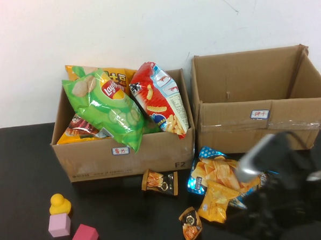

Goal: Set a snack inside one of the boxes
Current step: Pick up the biscuit

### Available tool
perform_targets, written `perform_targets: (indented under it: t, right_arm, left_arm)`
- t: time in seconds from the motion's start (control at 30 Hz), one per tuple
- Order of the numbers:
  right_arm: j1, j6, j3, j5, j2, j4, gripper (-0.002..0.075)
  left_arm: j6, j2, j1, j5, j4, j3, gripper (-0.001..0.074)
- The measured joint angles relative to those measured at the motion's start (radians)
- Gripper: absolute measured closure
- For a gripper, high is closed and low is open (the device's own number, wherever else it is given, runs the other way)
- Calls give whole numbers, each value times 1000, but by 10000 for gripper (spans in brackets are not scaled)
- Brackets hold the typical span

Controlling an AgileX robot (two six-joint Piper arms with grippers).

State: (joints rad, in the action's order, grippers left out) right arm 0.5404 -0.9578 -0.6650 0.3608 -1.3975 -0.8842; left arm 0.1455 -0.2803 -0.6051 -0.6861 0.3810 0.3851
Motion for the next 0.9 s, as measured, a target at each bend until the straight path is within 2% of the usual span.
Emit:
perform_targets:
  t: [0.2, 0.6, 0.9]
  right_arm:
    - [80, 83, -151, -75, -253, -15, 258]
    - [91, 129, -346, -79, -589, -21, 257]
    - [91, 149, -409, -99, -703, -21, 256]
  left_arm:
    - [105, 15, 0, 16, 82, -18, 736]
    - [184, 15, 0, 119, 150, -32, 736]
    - [193, 15, 0, 128, 161, -32, 736]
